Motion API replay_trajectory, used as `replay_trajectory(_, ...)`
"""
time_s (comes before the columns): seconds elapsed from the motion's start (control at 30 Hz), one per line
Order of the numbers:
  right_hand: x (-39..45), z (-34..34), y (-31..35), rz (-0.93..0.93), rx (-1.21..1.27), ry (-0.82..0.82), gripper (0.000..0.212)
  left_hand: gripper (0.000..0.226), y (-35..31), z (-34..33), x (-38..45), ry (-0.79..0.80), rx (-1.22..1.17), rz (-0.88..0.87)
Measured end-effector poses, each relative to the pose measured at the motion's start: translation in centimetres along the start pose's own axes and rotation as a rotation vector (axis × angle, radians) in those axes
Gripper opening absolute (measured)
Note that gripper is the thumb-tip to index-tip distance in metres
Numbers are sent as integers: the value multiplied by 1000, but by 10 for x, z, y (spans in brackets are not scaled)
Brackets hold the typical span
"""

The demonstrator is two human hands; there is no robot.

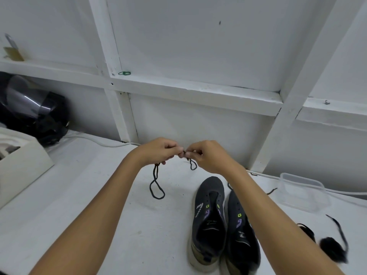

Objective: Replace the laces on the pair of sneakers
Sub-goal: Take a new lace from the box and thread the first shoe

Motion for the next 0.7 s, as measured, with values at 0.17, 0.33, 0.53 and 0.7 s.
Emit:
replay_trajectory(0.17,10,-1,-21,-171,-64,-268,18,30,21,6,-9,-4,81,82)
replay_trajectory(0.33,11,5,-53,-366,-168,-92,21,29,57,15,-19,-8,133,191)
replay_trajectory(0.53,12,-32,-19,-148,-126,26,75,18,41,2,-12,13,96,118)
replay_trajectory(0.7,20,-48,-8,-36,-67,43,19,18,36,-2,-11,20,91,88)
Point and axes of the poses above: each hand's wrist, its own x-axis towards the middle knuckle, its own z-axis out of the back of the hand, y = z × x, the point moved 1 cm from there along x, towards the middle knuckle, and after that the axes turned 6 degrees about x, right-handed, at the moved point
